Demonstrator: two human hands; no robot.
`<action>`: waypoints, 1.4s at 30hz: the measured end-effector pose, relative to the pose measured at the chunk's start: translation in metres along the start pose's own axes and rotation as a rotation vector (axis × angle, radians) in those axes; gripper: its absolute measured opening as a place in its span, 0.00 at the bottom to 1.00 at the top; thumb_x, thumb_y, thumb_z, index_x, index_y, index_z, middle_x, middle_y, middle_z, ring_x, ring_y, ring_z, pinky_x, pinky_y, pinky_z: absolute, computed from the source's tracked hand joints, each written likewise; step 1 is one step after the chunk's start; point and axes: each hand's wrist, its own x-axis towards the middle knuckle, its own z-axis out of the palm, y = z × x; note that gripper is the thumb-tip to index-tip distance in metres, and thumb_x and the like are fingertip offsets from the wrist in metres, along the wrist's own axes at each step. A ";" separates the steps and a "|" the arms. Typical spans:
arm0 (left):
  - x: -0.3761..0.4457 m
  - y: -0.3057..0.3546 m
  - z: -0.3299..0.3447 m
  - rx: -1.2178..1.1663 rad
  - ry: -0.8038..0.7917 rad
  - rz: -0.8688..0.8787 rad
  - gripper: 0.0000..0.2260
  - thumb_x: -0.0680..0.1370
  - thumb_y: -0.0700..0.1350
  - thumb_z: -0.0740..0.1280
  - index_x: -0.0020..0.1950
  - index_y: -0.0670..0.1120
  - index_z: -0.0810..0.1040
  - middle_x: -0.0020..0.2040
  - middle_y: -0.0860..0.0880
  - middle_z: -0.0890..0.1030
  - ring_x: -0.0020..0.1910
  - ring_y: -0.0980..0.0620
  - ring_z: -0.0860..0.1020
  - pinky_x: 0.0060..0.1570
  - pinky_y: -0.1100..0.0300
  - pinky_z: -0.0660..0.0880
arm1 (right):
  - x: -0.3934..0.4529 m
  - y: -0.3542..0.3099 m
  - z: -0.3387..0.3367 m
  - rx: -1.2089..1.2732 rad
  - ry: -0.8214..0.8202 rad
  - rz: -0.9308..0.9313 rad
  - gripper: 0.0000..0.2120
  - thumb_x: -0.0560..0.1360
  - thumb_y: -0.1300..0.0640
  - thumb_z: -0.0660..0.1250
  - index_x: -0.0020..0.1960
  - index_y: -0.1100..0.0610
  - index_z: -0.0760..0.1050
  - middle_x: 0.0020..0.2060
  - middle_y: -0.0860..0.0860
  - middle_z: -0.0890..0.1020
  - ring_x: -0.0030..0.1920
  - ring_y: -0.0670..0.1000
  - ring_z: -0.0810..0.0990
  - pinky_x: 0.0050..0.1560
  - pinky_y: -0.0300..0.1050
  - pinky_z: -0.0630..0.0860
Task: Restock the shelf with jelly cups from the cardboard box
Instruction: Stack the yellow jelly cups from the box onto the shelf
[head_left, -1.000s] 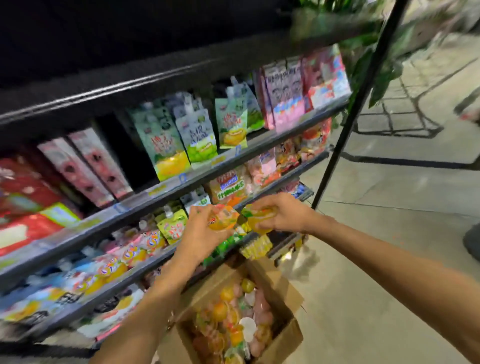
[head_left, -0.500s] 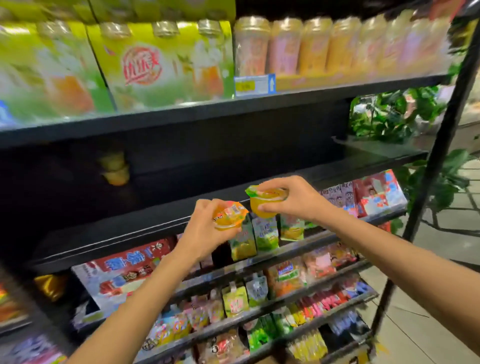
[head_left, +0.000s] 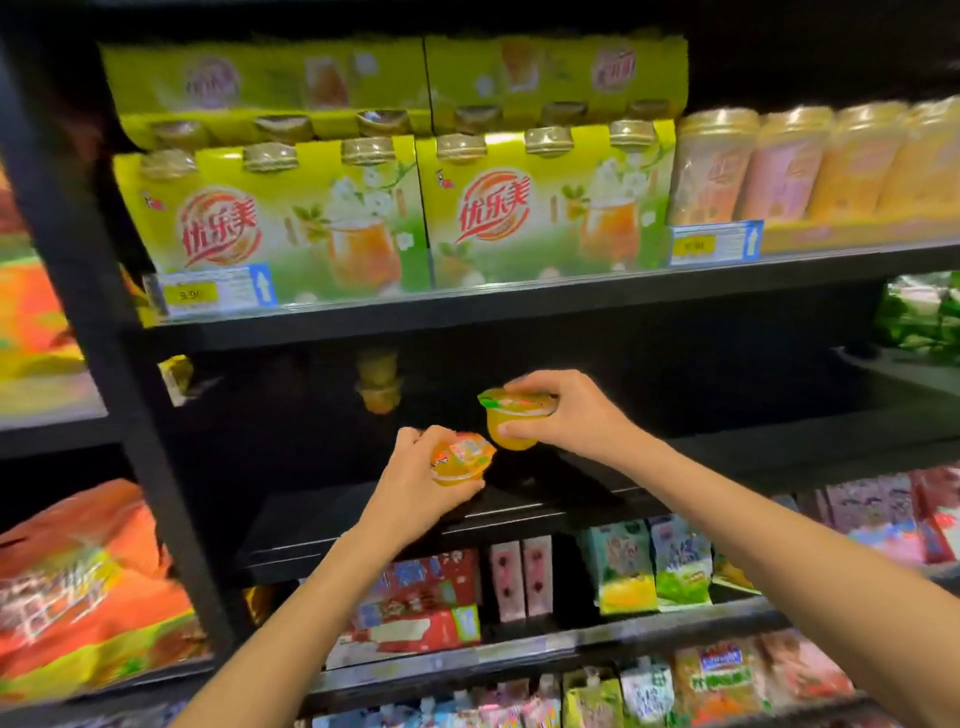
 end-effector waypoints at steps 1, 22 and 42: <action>0.002 -0.008 -0.003 -0.003 0.012 -0.016 0.22 0.66 0.54 0.78 0.56 0.56 0.73 0.49 0.52 0.68 0.46 0.63 0.72 0.44 0.76 0.67 | 0.010 -0.003 0.009 0.006 -0.010 -0.006 0.24 0.64 0.49 0.81 0.58 0.51 0.82 0.50 0.43 0.85 0.50 0.37 0.82 0.52 0.34 0.77; 0.033 -0.103 -0.043 -0.082 -0.026 -0.256 0.28 0.67 0.56 0.77 0.61 0.48 0.70 0.54 0.49 0.78 0.50 0.53 0.78 0.46 0.63 0.74 | 0.102 -0.056 0.135 0.046 -0.182 0.007 0.24 0.66 0.51 0.81 0.60 0.53 0.81 0.58 0.47 0.82 0.58 0.47 0.80 0.63 0.49 0.77; 0.053 -0.111 -0.049 -0.279 -0.006 -0.454 0.33 0.64 0.41 0.80 0.65 0.48 0.69 0.58 0.48 0.77 0.58 0.48 0.77 0.61 0.48 0.75 | 0.107 -0.061 0.159 0.083 -0.093 -0.022 0.21 0.68 0.54 0.78 0.60 0.52 0.80 0.56 0.46 0.83 0.56 0.44 0.80 0.62 0.41 0.76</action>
